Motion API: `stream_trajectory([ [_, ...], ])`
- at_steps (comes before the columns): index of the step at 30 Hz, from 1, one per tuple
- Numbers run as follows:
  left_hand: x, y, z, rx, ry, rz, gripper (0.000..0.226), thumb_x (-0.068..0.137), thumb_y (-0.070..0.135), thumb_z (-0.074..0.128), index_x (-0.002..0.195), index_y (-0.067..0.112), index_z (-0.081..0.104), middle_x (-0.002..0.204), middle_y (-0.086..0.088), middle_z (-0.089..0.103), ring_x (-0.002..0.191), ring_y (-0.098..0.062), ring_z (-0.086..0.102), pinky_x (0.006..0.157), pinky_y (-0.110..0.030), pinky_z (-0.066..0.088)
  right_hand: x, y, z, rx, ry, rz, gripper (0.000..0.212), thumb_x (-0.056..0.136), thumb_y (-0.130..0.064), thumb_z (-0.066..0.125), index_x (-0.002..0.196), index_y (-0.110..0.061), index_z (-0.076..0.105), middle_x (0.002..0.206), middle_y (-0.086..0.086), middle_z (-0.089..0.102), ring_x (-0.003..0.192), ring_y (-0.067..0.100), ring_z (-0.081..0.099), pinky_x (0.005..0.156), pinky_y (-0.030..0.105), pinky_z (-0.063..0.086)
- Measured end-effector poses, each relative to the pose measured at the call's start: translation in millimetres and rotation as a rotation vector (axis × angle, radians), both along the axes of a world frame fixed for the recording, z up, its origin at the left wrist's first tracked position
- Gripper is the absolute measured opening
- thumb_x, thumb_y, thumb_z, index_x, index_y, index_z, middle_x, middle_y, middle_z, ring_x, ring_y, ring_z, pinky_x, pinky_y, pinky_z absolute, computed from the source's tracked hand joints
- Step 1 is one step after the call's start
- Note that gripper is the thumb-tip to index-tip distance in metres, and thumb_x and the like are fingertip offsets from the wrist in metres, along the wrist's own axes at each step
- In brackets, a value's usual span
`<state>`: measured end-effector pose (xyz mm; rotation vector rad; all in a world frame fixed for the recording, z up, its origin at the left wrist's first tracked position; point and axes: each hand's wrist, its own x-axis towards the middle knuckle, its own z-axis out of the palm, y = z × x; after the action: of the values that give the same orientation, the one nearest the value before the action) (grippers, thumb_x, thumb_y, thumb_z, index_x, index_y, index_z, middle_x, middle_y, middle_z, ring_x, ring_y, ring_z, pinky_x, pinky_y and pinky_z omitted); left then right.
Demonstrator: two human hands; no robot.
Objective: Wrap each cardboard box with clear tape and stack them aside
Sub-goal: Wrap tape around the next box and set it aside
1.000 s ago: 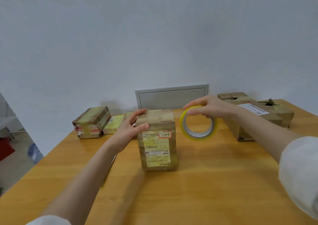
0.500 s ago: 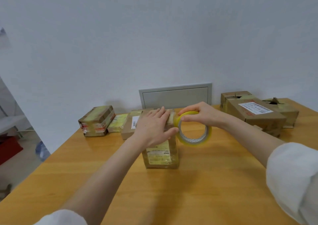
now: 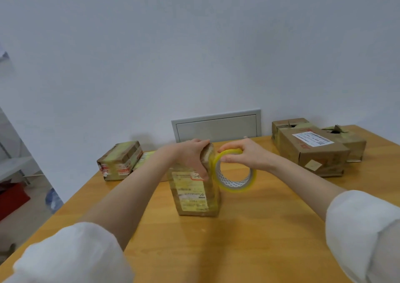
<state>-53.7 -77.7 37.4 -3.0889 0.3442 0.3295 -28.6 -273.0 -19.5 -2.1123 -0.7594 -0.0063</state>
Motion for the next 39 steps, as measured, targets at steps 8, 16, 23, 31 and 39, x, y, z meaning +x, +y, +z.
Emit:
stream_trajectory([
  [8,-8.6,38.3,-21.7,-1.043,0.012,0.046,0.106,0.064,0.022,0.087,0.149,0.03,0.024,0.133,0.008,0.048,0.104,-0.005,0.062,0.082,-0.024,0.054,-1.1,-12.5,59.7,0.418,0.077,-0.053,0.054,0.077,-0.026,0.079,0.124,-0.037,0.056,0.108,-0.005,0.06,0.104,0.012,0.054,0.082,0.023,0.046],
  [16,-20.6,68.8,-78.1,-1.235,0.02,0.093,0.098,0.063,0.03,0.085,0.145,0.038,0.032,0.138,0.012,0.05,0.123,-0.012,0.053,0.094,-0.037,0.052,-2.0,23.0,48.6,0.282,0.085,0.036,0.033,0.079,-0.026,0.078,0.11,-0.029,0.066,0.091,-0.012,0.06,0.091,0.007,0.056,0.078,0.022,0.044],
  [23,-24.7,92.3,-94.1,-1.315,0.018,0.144,0.096,0.056,0.029,0.089,0.135,0.046,0.036,0.136,0.01,0.049,0.114,-0.01,0.06,0.09,-0.034,0.054,10.1,0.8,54.4,-0.107,-0.053,-0.012,0.023,0.077,-0.036,0.078,0.1,-0.033,0.074,0.095,-0.024,0.064,0.092,-0.005,0.057,0.08,0.017,0.04],
  [31,-20.8,99.2,-92.6,-1.316,0.047,0.147,0.102,0.048,0.04,0.09,0.136,0.048,0.037,0.14,0.005,0.049,0.116,-0.016,0.06,0.093,-0.044,0.052,10.2,-23.7,47.7,-0.119,-0.041,-0.029,0.022,0.083,-0.035,0.072,0.104,-0.026,0.073,0.084,-0.026,0.065,0.076,-0.012,0.056,0.064,0.008,0.038],
  [39,-28.8,106.6,-101.2,-1.332,0.05,0.2,0.121,0.035,0.05,0.093,0.141,0.044,0.034,0.136,0.009,0.05,0.115,-0.016,0.06,0.094,-0.045,0.051,13.2,-43.3,30.1,-0.264,0.062,-0.05,0.019,0.081,-0.038,0.074,0.098,-0.032,0.075,0.114,-0.015,0.066,0.108,0.003,0.056,0.092,0.023,0.039],
])
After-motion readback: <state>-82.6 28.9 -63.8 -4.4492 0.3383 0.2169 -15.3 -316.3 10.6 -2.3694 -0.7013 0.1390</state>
